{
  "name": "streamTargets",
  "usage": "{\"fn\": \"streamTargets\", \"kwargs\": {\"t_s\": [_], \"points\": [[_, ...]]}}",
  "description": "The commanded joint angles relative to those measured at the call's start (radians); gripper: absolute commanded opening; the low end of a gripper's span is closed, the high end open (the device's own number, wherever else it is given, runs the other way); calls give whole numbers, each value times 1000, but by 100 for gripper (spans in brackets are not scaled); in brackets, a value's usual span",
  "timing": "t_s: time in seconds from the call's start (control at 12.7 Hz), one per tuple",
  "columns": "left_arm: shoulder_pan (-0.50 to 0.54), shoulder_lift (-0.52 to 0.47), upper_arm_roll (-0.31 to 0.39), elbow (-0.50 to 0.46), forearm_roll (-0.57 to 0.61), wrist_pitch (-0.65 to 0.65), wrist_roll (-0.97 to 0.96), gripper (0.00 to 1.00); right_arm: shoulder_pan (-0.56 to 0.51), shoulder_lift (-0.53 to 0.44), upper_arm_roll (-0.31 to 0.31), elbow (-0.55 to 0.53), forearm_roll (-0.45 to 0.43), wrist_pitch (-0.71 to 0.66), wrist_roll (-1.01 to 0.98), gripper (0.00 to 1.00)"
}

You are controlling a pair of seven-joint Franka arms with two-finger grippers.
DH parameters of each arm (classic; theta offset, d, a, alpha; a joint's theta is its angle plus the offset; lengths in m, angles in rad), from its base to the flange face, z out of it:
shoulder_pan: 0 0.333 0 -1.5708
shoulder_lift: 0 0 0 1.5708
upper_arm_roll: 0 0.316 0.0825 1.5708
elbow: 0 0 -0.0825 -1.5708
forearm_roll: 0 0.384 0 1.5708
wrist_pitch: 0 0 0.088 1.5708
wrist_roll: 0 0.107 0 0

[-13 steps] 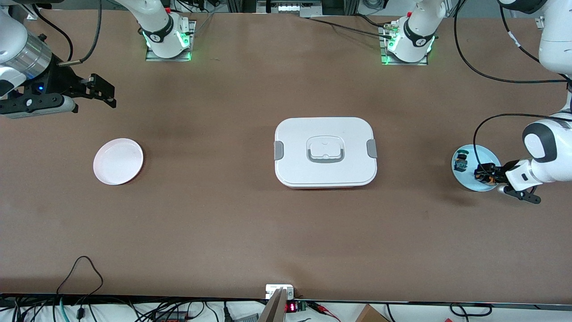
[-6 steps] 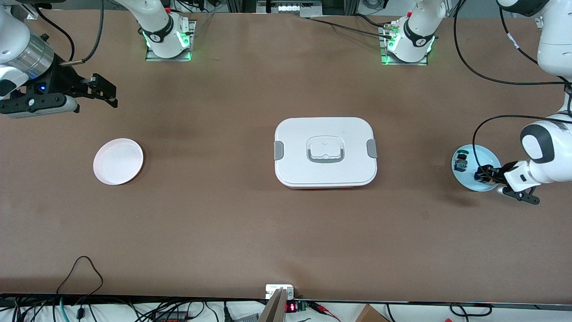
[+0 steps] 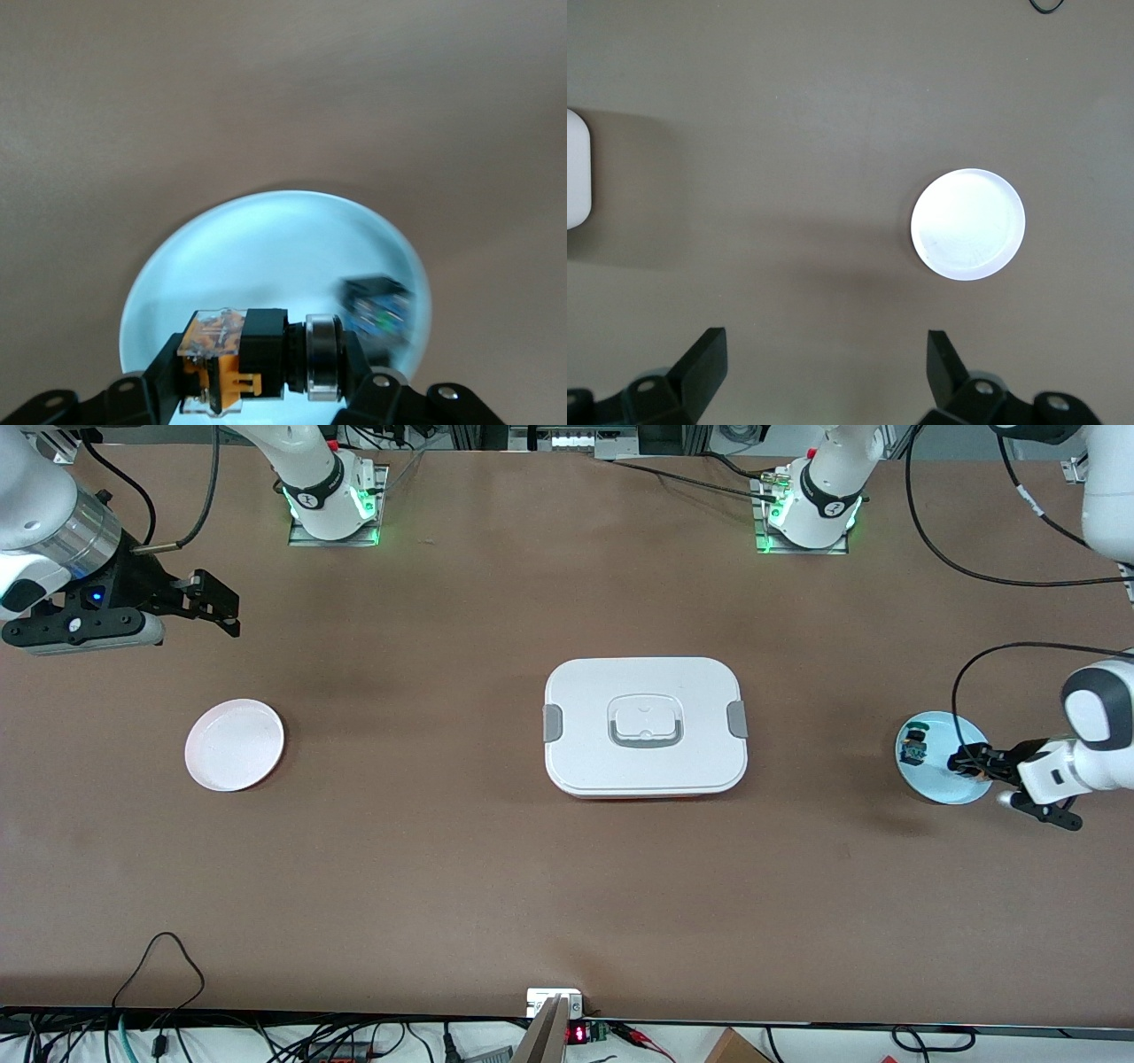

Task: Transfer orange switch to right arm and place
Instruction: 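Lift the switch with the left gripper and carry it over the box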

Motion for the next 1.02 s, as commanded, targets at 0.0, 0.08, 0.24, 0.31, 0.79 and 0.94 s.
{"fn": "streamTargets", "kwargs": {"t_s": [0.0,0.08,0.24,0.31,0.79,0.94], "points": [[6,-37,-57,124,-45,-269,29,31,8,-17,-4,-6,-11,-11,19,100],[10,-43,-93,146,-96,-336,26,30,8,-17,-4,-6,-11,-11,19,100],[7,-49,-110,140,-266,-429,33,29,8,-17,-4,-6,-11,-11,19,100],[-2,-37,-131,132,-358,-474,41,29,8,-19,-4,-6,-11,-13,19,100],[-13,-14,-318,131,-754,-477,67,29,7,-22,-6,-5,-11,-14,17,100],[-20,-14,-355,131,-868,-471,137,30,7,-22,-6,-5,-9,-14,19,100]]}}
